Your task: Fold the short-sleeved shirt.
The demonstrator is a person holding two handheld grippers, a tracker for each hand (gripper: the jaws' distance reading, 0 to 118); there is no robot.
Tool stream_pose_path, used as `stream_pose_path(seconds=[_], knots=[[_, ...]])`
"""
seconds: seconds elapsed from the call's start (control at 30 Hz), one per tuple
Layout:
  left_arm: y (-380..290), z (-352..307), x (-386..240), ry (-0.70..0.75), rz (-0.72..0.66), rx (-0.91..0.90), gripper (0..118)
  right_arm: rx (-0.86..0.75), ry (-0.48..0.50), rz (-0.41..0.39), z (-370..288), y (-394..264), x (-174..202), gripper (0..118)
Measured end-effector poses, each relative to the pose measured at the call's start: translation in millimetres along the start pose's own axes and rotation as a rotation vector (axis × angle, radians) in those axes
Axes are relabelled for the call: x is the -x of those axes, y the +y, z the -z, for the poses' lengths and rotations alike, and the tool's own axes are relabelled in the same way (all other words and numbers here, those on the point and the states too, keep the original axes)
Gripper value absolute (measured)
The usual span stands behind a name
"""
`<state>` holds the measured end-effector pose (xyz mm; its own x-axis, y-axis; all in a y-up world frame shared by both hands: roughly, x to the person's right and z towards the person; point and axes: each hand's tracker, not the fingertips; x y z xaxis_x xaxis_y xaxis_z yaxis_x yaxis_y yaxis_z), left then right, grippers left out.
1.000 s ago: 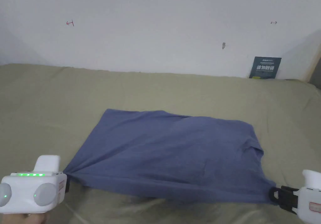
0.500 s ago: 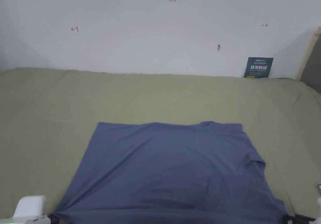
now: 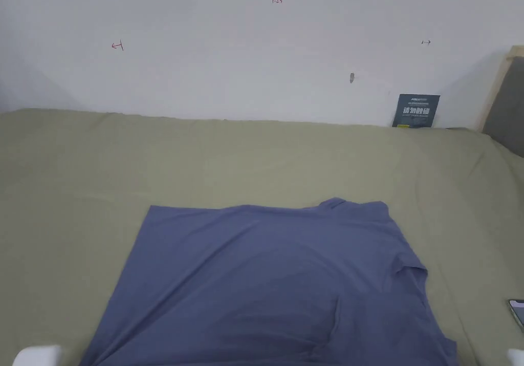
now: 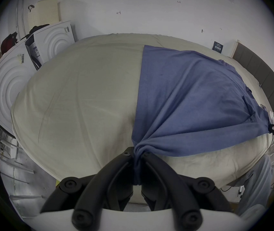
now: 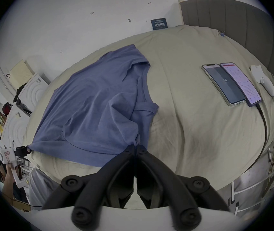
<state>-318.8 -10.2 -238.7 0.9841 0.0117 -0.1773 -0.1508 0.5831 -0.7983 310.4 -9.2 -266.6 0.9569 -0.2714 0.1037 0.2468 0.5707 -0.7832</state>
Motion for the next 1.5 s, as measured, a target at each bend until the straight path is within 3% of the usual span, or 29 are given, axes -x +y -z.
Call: stream_pose_path(seconds=[0.1,0.17,0.2,0.23,0.27,0.3,0.33,0.57,0.6,0.63,0.67,0.7,0.73,0.77,0.8,1.0,1.03,1.07,1.1,1.2,1.3,1.43,1.47,1.5], knots=[[0,-3,-1,-0.007,-0.004,0.002,5,0.006,-0.009,0.009,3,-2,1,3],[2,-5,-1,-0.013,-0.009,0.003,5,0.012,-0.017,0.008,3,-6,2,14],[3,-5,0,-0.018,-0.015,0.003,6,0.015,-0.018,0.01,3,-6,2,30],[1,-4,0,-0.022,-0.019,0.005,15,0.019,-0.025,0.013,3,-7,2,63],[1,-4,1,-0.032,-0.034,0.003,40,0.023,-0.045,0.018,3,-8,-2,93],[1,-5,2,-0.043,-0.042,0.005,80,0.023,-0.056,0.018,2,-9,-3,112],[1,-5,2,-0.036,-0.036,0.015,118,0.015,-0.078,0.018,1,-11,-4,118],[1,-5,36,-0.017,-0.065,0.012,117,-0.045,-0.082,0.045,-27,-14,-3,118],[2,-7,42,-0.043,-0.098,0.021,117,-0.046,-0.056,0.045,-30,-16,-2,117],[2,-31,24,-0.067,-0.131,0.015,115,-0.051,-0.047,0.043,-33,-17,0,109],[1,-41,24,-0.094,-0.164,-0.001,108,-0.062,-0.049,0.043,-41,-18,5,89],[0,-49,26,-0.127,-0.183,-0.015,85,-0.08,-0.047,0.031,-46,-20,9,53],[0,-53,26,-0.146,-0.169,-0.013,19,-0.091,-0.073,0.013,-48,-21,11,0],[-3,-54,28,-0.113,-0.15,-0.006,1,-0.119,-0.113,0.009,-50,-23,14,0],[-4,-57,30,-0.05,-0.153,-0.048,1,-0.117,-0.093,0.02,-53,-25,10,0],[-15,-53,18,-0.099,-0.108,0.004,5,-0.088,-0.057,0.052,-51,-19,2,0],[-10,-54,26,-0.098,-0.107,0.002,42,-0.085,-0.051,0.055,-52,-20,1,0],[-7,-50,28,-0.103,-0.111,0.003,96,-0.083,-0.053,0.061,-51,-22,1,0],[-4,-44,29,-0.098,-0.118,0.017,118,-0.073,-0.046,0.054,-51,-22,1,0],[0,-7,31,-0.158,-0.136,0.061,115,-0.055,-0.049,0.01,-46,-23,3,0],[9,4,31,-0.068,-0.106,0.064,114,-0.044,-0.056,-0.003,-40,-22,1,0],[12,9,13,-0.056,-0.034,0.089,94,-0.032,-0.077,-0.022,-35,-22,1,0],[11,3,6,-0.059,-0.025,0.091,86,-0.023,-0.09,-0.037,-27,-21,0,0],[11,0,3,-0.061,-0.012,0.094,46,-0.018,-0.099,-0.046,-24,-20,-2,0]])
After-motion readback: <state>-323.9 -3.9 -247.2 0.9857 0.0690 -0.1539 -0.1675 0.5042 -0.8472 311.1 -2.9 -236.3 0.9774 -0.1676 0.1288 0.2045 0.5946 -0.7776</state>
